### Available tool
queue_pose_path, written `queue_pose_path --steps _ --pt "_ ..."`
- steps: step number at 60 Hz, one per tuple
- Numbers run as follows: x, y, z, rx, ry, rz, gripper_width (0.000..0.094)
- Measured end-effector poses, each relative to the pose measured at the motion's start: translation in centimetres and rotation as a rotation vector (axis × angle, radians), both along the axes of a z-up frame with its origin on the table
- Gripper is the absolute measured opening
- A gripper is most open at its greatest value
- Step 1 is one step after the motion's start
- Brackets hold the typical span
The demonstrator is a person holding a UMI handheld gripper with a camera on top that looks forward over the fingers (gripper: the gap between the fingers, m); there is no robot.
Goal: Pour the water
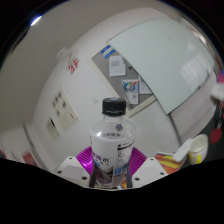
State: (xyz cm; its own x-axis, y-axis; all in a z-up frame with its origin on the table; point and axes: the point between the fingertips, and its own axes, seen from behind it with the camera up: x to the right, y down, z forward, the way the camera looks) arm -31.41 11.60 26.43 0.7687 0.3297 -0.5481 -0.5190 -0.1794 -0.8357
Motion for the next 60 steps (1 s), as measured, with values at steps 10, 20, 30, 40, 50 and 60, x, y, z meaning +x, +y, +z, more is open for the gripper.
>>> queue_pose_path --steps 10,20,30,40,50,60 --pt "3.2 2.9 5.9 -0.009 0.666 0.187 0.0402" --pt "11.1 7.1 3.3 -0.083 1.252 0.22 0.0404" --pt "15.2 9.8 -2.9 -0.175 1.603 0.171 0.0403" --pt "16.3 10.2 -4.9 -0.201 1.691 0.161 0.04" --pt "15.8 9.7 -3.0 -0.215 1.585 0.188 0.0405" --pt "15.9 9.3 2.4 -0.126 1.042 0.165 0.0403"
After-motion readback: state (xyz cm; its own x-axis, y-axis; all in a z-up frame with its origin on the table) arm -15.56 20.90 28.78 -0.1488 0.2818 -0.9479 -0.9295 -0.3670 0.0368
